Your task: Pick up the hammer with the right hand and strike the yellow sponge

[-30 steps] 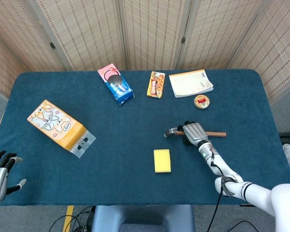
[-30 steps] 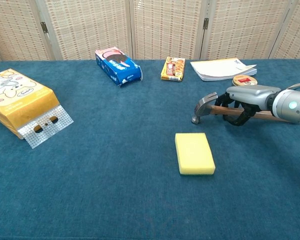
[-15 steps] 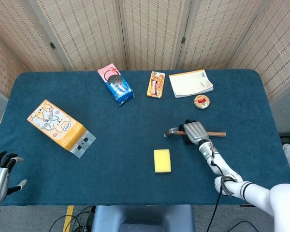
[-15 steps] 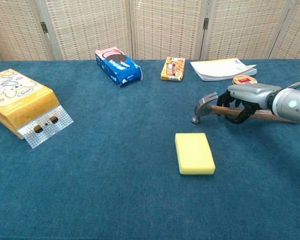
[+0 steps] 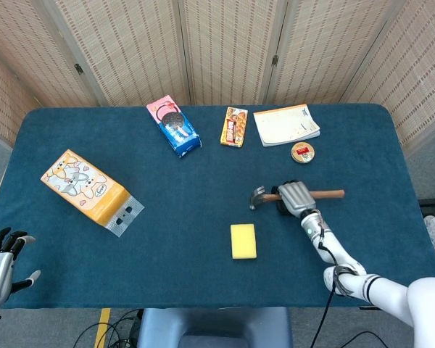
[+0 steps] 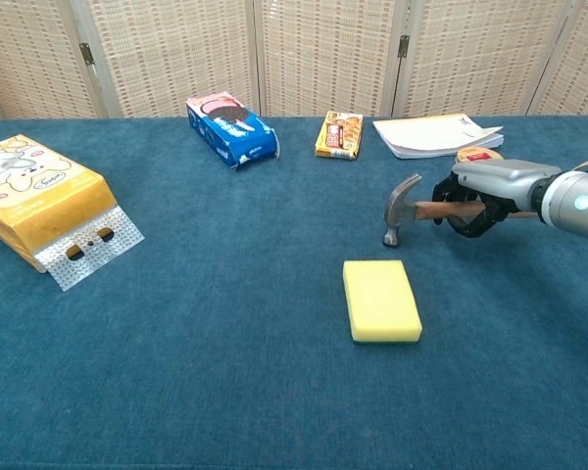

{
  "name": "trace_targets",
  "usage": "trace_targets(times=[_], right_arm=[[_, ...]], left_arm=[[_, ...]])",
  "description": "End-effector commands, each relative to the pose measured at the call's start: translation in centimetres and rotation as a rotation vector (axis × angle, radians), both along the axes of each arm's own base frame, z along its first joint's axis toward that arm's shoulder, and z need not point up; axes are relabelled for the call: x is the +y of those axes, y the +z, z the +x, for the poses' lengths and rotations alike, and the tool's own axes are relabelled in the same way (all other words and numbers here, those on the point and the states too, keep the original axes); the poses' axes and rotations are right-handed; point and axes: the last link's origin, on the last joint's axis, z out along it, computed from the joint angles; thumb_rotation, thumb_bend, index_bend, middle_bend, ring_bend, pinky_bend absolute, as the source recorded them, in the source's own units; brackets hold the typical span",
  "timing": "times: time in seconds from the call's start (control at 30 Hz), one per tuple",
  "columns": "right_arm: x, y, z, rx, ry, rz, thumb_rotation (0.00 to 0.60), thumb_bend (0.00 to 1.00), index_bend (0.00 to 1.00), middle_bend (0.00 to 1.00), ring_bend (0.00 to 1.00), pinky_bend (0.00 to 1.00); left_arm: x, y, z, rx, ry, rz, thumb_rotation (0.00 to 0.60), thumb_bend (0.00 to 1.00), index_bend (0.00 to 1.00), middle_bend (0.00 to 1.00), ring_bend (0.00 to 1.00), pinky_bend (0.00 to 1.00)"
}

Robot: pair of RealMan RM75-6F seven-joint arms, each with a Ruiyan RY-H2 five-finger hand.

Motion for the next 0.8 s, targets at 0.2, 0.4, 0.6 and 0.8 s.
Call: trace_targets(times=[0.2,0.4,0.6,0.8], right_arm=[[0.7,1.1,-0.6,-0.056,0.004,-0.011,0.600,0.83,0.66,0.69,0.48,0.38],[1.4,2.5,-1.1,-0.096,0.034,-0.032,0.600,0.86,0.70,0.72,0.54,0.49],[1.8,4.0,-1.1,-0.162,0.077,-0.073,0.600,0.89,0.75,0.78,0.64,0.69],[2.3,5.0,-1.1,-0.204,0.121,-0.095,0.600,0.89,0.75,0.80,0.68,0.82]], left_arm=[[-0.1,-0.1,0.0,-0.002,0.004,-0.005,0.600,0.18,0.34,0.29,0.15,0.20],[-0.2,-0.2,0.1,-0.002,0.000,-0.012,0.600,0.18,0.34,0.29,0.15,0.20],[-0.2,-0.1,0.4,0.002,-0.005,-0.011,0.600,0.18,0.34,0.29,0.15,0.20],[-0.2,-0.2,0.5,0.007,-0.001,-0.020,0.600,0.18,0.34,0.29,0.15,0.20]])
